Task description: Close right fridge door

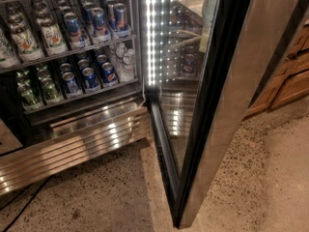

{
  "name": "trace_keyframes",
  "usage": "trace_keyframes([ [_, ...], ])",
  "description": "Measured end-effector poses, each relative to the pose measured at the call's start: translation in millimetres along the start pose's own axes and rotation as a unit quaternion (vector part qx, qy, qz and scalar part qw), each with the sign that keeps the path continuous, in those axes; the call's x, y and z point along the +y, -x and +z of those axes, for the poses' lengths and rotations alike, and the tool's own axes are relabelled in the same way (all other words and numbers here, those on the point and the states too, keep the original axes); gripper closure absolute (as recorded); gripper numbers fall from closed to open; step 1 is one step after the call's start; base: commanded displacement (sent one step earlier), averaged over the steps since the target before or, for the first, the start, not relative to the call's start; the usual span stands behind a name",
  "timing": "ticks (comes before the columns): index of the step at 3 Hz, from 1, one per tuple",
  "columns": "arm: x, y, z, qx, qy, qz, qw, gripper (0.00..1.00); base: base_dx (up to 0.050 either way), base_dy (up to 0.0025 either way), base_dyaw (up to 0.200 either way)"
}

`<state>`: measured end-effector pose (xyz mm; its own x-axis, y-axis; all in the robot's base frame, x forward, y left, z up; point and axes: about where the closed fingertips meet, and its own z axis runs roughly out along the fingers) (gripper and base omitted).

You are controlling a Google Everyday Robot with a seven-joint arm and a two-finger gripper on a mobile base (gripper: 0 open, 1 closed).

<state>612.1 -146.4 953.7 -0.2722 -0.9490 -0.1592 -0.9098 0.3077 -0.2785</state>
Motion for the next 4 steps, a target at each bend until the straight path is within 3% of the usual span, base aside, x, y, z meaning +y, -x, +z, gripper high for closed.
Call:
trace_keyframes([
  [1, 0.0, 0.0, 0.0, 0.0, 0.0, 0.0, 1.0, 1.0, 0.0, -0.00003, 0.198],
  [4, 0.0, 0.0, 0.0, 0.0, 0.0, 0.0, 1.0, 1.0, 0.024, 0.00215, 0.174],
])
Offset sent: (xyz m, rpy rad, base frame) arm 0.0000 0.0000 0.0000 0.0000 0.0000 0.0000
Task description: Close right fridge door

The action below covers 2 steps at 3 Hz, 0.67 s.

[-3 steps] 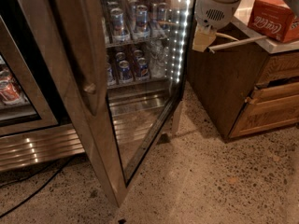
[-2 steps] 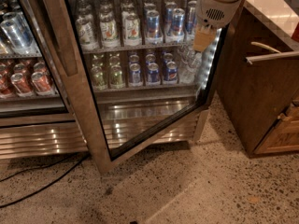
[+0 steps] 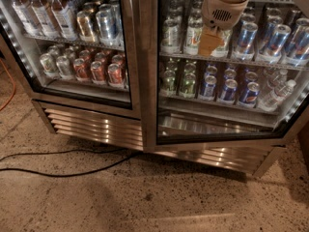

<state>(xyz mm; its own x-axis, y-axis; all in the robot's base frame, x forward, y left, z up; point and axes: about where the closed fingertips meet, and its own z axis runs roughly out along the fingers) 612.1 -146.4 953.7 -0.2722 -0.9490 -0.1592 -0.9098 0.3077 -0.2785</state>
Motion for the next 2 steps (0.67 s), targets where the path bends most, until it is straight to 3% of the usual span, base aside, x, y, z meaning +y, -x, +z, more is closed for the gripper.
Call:
trace_keyframes([
  [2, 0.0, 0.0, 0.0, 0.0, 0.0, 0.0, 1.0, 1.0, 0.048, 0.00007, -0.002],
])
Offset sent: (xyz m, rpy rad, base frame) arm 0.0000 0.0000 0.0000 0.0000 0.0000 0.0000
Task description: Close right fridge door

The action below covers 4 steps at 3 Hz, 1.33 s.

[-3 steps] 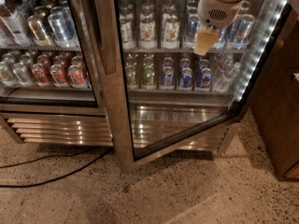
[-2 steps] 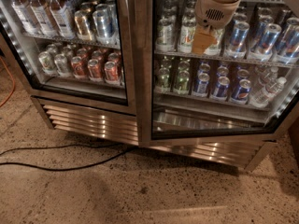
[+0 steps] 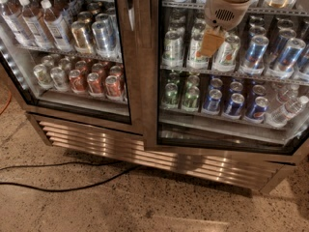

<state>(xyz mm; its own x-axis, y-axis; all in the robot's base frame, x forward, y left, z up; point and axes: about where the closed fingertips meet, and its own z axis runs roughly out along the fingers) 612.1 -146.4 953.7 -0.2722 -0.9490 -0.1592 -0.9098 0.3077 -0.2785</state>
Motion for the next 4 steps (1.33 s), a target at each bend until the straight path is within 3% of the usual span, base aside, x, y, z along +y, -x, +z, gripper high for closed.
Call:
trace_keyframes([
  [2, 0.0, 0.0, 0.0, 0.0, 0.0, 0.0, 1.0, 1.0, 0.047, 0.00001, 0.0],
  [3, 0.0, 0.0, 0.0, 0.0, 0.0, 0.0, 1.0, 1.0, -0.05, -0.0001, 0.001],
  [4, 0.0, 0.0, 0.0, 0.0, 0.0, 0.0, 1.0, 1.0, 0.0, 0.0, 0.0],
])
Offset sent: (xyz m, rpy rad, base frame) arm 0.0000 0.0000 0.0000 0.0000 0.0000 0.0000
